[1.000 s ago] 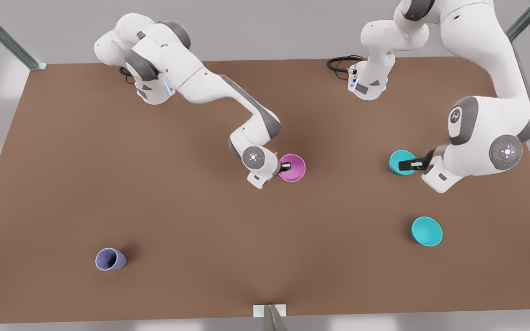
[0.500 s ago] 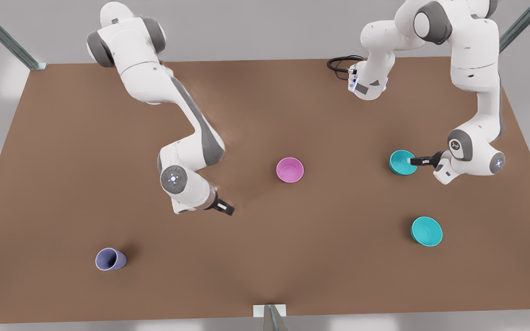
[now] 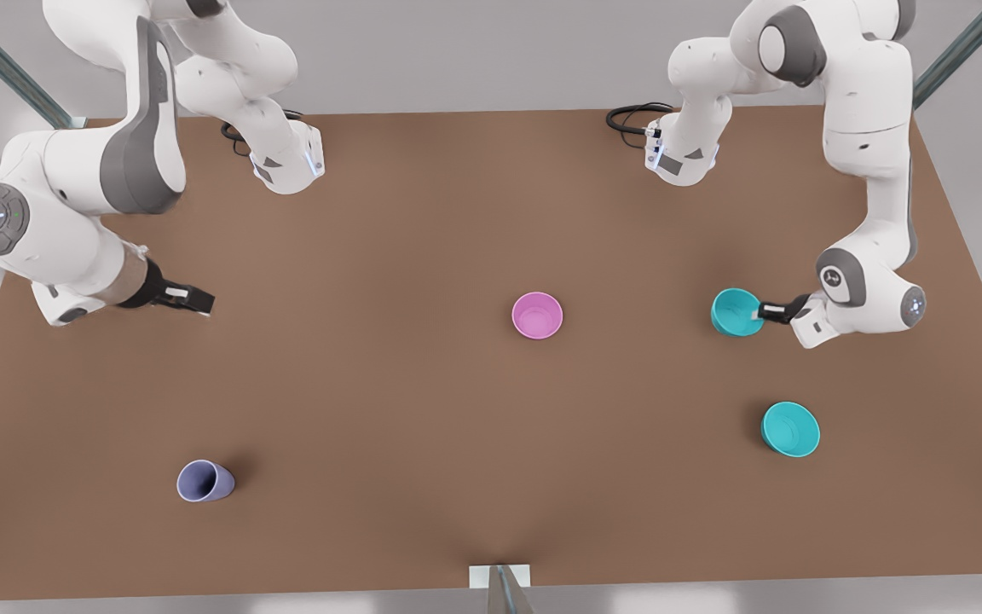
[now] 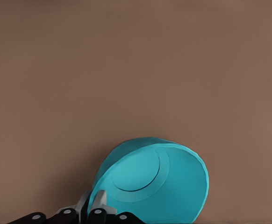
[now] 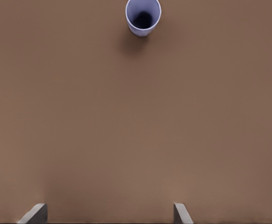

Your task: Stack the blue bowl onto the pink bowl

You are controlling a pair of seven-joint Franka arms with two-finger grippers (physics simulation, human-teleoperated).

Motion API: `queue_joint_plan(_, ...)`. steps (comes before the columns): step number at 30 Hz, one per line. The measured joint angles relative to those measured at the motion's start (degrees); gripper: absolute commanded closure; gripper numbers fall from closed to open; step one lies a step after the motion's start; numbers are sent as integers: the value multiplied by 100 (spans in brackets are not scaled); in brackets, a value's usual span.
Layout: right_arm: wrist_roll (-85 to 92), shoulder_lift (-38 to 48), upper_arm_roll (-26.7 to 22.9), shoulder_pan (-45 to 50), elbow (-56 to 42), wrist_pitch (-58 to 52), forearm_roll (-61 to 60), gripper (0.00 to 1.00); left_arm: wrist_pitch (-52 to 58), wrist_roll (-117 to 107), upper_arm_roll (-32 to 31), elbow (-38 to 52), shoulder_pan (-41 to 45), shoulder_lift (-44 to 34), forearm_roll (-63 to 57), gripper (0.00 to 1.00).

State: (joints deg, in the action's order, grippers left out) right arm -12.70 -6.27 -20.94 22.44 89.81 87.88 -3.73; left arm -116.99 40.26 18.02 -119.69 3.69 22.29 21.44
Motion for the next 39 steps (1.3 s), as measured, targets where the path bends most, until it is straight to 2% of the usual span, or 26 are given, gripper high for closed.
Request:
queue_joint_plan(3, 404, 139, 1, -65, 179, 118, 39, 0, 26, -69, -45, 123, 651, -526, 13, 79)
queue_joint_plan(6, 746, 142, 5, -15, 196, 191, 58, 0, 38, -515, -92, 505, 1881, -672, -5, 79)
queue_joint_plan(10, 1121, 114, 21, 60, 192, 246, 67, 0, 266, -1325, -135, 1980, 2790, 258, -14, 79)
queue_joint_plan(13, 1352, 97, 27, 68, 182, 272, 64, 0, 477, -1981, -225, 2501, 3314, 763, 21, 79)
queue_joint_plan(25, 1971, 51, 45, 54, 180, 310, 52, 0, 673, -4042, -994, 2138, 3553, 794, -65, 79)
queue_joint_plan(39, 2323, 38, 46, 50, 172, 317, 60, 0, 300, -5262, -1143, 2111, 3485, 963, -110, 79)
